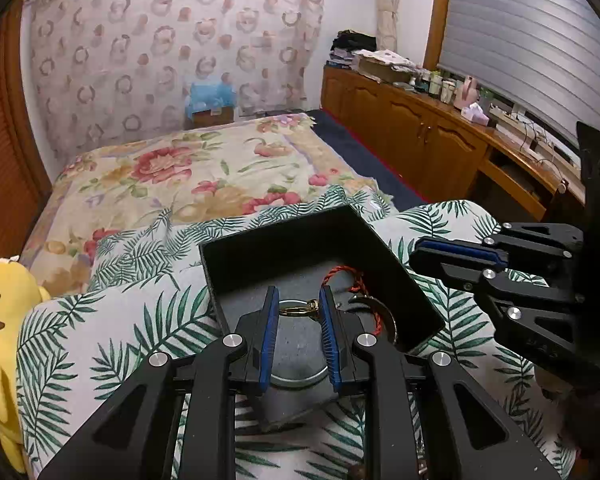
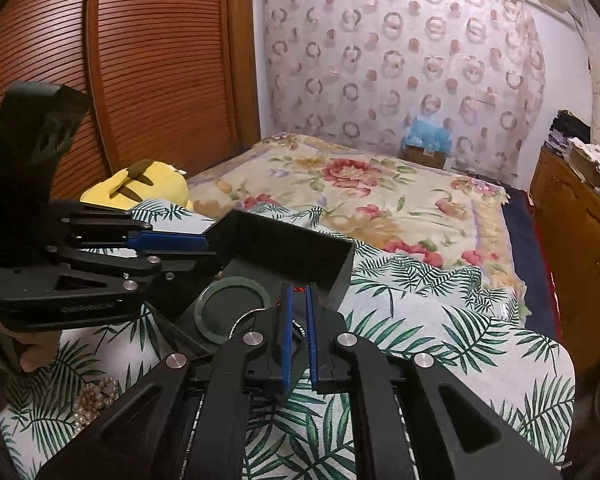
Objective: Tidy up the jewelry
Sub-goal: 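Drop the silver bangle and gold ring into the black box, opening both grippers, then grasp the blue crystal brooch with the right gripper while the left gripper grasps the pearl necklace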
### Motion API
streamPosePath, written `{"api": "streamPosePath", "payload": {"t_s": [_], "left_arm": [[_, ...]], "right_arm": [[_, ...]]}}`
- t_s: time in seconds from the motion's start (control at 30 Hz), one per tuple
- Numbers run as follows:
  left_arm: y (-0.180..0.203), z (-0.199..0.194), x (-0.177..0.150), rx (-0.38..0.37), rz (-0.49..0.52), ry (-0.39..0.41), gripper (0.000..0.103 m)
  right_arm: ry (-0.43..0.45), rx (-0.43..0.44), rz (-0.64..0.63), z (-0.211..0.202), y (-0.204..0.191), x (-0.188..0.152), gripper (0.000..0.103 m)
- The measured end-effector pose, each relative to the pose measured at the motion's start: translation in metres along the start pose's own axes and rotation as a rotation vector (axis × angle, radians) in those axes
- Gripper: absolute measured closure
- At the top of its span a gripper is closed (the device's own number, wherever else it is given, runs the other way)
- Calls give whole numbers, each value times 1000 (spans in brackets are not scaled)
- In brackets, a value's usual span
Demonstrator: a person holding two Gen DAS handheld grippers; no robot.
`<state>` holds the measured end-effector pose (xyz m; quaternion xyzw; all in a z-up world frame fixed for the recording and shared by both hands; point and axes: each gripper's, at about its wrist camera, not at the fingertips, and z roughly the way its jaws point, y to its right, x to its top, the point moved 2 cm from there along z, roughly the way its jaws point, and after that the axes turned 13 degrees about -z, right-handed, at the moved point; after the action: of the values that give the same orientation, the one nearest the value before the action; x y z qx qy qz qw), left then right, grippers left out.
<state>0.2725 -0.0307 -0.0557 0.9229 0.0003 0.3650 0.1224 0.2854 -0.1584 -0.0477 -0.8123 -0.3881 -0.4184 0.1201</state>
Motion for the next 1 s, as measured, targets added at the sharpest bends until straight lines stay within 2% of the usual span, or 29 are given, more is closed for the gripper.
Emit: {"api": "streamPosePath", "payload": {"t_s": [0.13,0.2,0.23,0.27,0.47,0.9,1.0], "left_arm": [[1,-1,1,5,2,12,84],[0,-5,0,0,-1,22,78],[0,-8,0,-1,-2,29,69],[-1,-11,-1,-1,-2,37,66],[-7,-33,-8,-1,-15,67,61],[-14,-77,-47,-4,-23,88,61],[-16,-83,-59,-7,-25,85,61]], "right_arm": [[-9,-12,-5,-1,-1,1,95],[-9,-18,-10,-3,-3,2,95],[-9,-20,-14,-5,-4,2,95],[-8,-23,-18,-8,-6,2,95],[-12,-37,-25,-23,-14,-1,95],[-56,-27,5,-52,-47,-37,95],[-65,-22,24,-56,-54,-45,89]]}}
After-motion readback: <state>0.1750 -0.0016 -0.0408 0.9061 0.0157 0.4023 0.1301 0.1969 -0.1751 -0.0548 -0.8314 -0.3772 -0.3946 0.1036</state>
